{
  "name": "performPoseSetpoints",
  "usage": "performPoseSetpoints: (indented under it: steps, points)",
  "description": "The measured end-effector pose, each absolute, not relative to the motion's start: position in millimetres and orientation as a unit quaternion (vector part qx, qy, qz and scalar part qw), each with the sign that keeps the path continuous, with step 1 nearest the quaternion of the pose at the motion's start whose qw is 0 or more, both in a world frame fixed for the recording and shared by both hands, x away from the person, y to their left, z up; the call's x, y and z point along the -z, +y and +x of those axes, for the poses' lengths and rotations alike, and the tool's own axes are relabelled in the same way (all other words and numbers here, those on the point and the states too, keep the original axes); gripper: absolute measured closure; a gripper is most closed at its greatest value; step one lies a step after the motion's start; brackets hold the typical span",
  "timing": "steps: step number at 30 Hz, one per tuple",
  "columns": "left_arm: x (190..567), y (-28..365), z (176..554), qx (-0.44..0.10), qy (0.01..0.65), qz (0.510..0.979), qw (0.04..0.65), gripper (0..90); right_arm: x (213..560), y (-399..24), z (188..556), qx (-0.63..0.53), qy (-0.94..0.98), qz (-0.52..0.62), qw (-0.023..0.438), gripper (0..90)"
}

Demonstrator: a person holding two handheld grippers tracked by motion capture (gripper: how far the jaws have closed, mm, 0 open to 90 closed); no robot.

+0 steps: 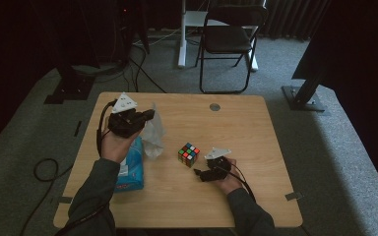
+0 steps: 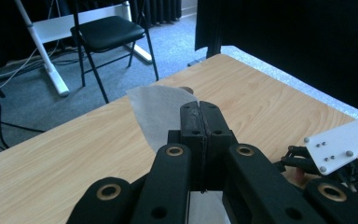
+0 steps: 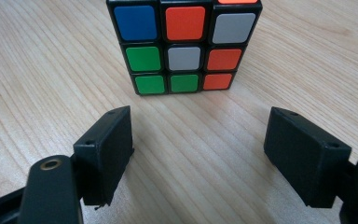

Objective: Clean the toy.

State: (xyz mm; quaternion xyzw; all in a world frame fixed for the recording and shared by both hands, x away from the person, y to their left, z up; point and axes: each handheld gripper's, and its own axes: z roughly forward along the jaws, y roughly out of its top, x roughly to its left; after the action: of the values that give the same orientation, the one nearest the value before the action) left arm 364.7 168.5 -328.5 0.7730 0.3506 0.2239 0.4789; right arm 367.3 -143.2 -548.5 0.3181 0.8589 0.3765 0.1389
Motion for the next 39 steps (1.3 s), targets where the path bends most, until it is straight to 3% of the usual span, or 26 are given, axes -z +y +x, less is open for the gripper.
performPoseSetpoints:
  steps: [39]
  points:
    - [329,101,376,-0.196,0.296,0.804,0.478,90.0,549,-143,367,-0.377,0.858,0.320,0.140,23.3]
